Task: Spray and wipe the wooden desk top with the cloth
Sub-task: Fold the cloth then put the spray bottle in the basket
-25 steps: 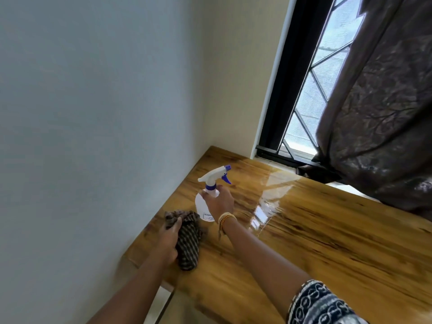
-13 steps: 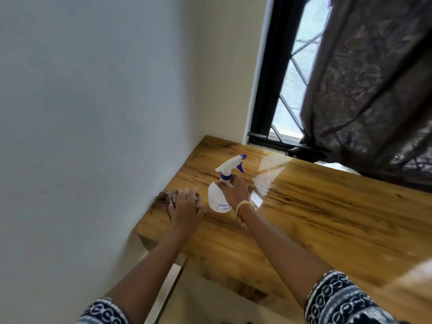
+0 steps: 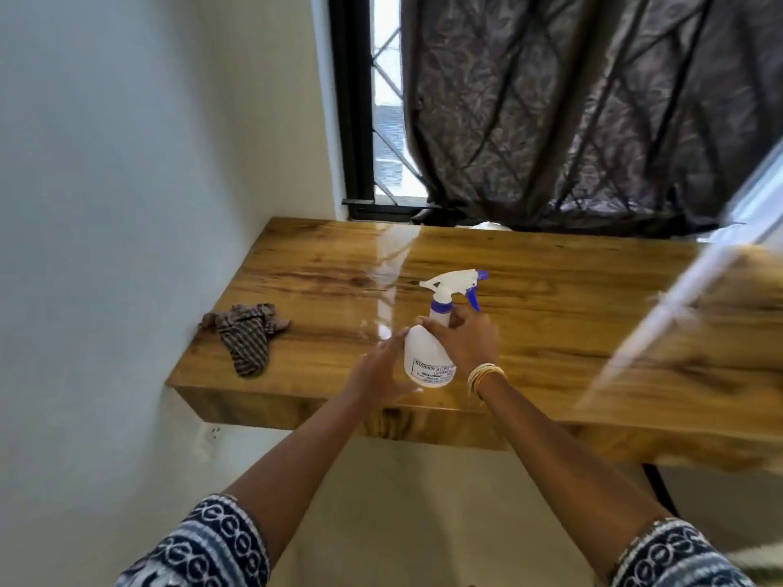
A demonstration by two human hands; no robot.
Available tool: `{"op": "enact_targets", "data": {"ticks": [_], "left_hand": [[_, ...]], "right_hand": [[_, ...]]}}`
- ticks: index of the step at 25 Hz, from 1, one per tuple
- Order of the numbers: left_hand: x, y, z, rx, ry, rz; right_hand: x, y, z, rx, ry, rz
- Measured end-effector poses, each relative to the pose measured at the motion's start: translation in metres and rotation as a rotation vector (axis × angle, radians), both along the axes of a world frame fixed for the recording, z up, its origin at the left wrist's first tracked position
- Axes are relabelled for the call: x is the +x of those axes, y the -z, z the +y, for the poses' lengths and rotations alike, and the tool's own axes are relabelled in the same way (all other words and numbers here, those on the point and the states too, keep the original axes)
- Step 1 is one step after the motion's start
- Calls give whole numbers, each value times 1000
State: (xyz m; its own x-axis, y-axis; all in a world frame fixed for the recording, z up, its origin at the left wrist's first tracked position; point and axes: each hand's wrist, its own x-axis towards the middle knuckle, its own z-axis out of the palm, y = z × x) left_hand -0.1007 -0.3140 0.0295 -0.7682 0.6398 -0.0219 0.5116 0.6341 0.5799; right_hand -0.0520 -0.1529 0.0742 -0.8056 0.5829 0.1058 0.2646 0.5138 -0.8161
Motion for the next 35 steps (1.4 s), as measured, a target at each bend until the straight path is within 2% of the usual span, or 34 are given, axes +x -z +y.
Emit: {"op": "enact_targets", "data": {"ticks": [5,12,17,26,31,35], "left_hand": [[75,-4,82,6,119,11],[234,15,193,-62,300,28],[312,21,264,-126,398,24],[374,50,355,-207,627,-11],[406,93,410,-315,742,27],[443,132,457,-399,754,5]], "right_hand": [[100,-4,68,-56,155,38],[261,12,180,18,241,9],[352,14,240,22,340,-15],[446,58,315,-67,629,-74],[489,114,368,-139,793,-102],[527,167,419,-234,894,-151]]}}
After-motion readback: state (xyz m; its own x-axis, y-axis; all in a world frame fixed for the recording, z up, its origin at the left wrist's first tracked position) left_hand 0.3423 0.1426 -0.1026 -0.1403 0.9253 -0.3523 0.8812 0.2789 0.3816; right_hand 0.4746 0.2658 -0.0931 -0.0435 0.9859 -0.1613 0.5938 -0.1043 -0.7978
